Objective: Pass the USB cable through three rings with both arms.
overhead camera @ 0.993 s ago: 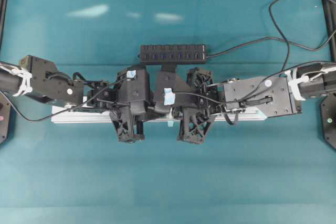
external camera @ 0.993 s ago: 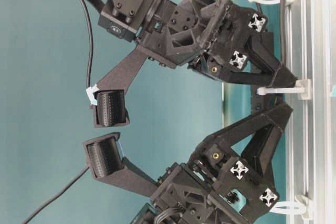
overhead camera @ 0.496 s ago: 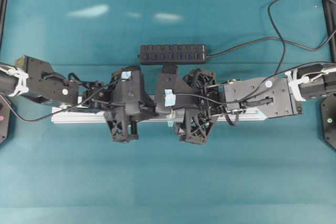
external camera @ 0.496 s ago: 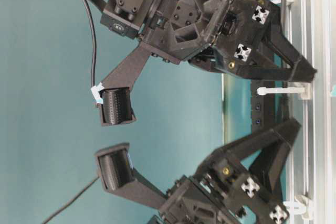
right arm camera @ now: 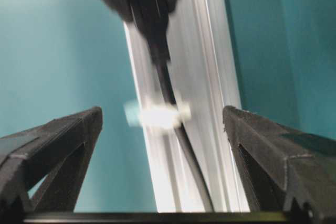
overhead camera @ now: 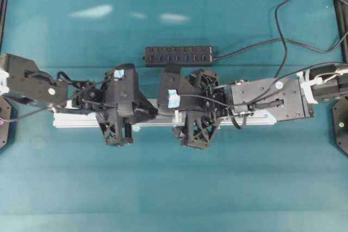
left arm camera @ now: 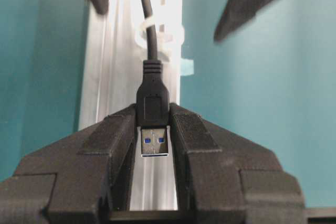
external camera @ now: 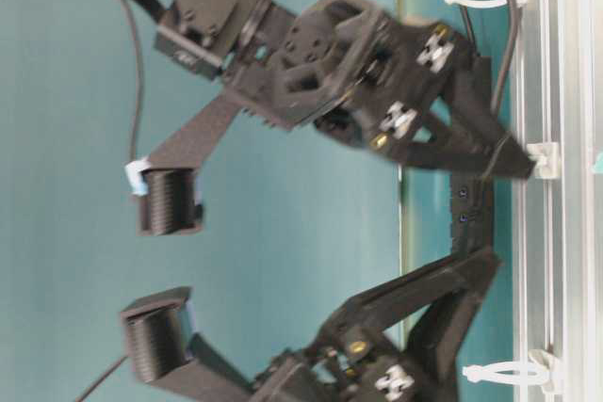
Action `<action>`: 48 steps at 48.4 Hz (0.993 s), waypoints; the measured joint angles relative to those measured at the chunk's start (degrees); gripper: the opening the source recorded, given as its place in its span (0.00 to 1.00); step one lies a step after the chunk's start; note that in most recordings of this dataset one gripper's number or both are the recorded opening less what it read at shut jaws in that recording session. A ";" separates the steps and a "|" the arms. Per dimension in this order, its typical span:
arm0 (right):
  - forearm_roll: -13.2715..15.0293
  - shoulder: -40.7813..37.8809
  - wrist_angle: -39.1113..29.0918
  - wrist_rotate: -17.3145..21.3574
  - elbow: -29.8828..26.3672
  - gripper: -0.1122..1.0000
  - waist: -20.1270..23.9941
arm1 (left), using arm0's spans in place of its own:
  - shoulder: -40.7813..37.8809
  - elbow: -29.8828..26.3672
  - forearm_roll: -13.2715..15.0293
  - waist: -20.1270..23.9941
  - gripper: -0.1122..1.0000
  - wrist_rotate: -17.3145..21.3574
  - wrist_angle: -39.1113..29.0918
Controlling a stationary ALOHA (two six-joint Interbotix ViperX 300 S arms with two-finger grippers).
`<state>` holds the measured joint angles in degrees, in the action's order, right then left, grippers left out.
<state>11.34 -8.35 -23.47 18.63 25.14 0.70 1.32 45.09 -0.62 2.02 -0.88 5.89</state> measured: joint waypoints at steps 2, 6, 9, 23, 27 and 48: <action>0.09 0.00 0.26 0.00 -0.35 0.86 0.00 | 0.79 0.00 0.00 0.09 0.30 0.09 -0.88; 0.18 0.00 1.05 -0.09 -1.05 0.86 0.00 | 2.29 0.00 0.00 0.00 0.30 0.62 -3.08; 0.26 0.00 1.49 -0.09 -1.49 0.86 0.00 | 3.25 0.00 0.00 0.00 0.30 0.97 -5.01; 0.97 -0.35 3.69 -0.09 -3.25 0.85 -0.26 | 6.77 0.09 0.00 0.26 0.30 1.14 -6.94; 1.05 -0.62 4.31 -0.09 -3.87 0.85 -0.53 | 6.94 0.18 0.00 0.53 0.30 1.14 -7.21; 1.05 -1.58 4.83 0.00 -4.66 0.80 -1.58 | 7.03 0.26 0.00 0.53 0.30 1.14 -7.29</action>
<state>12.39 -9.93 -18.63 18.63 20.48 -0.88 8.35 45.35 -0.62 2.55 0.26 -1.41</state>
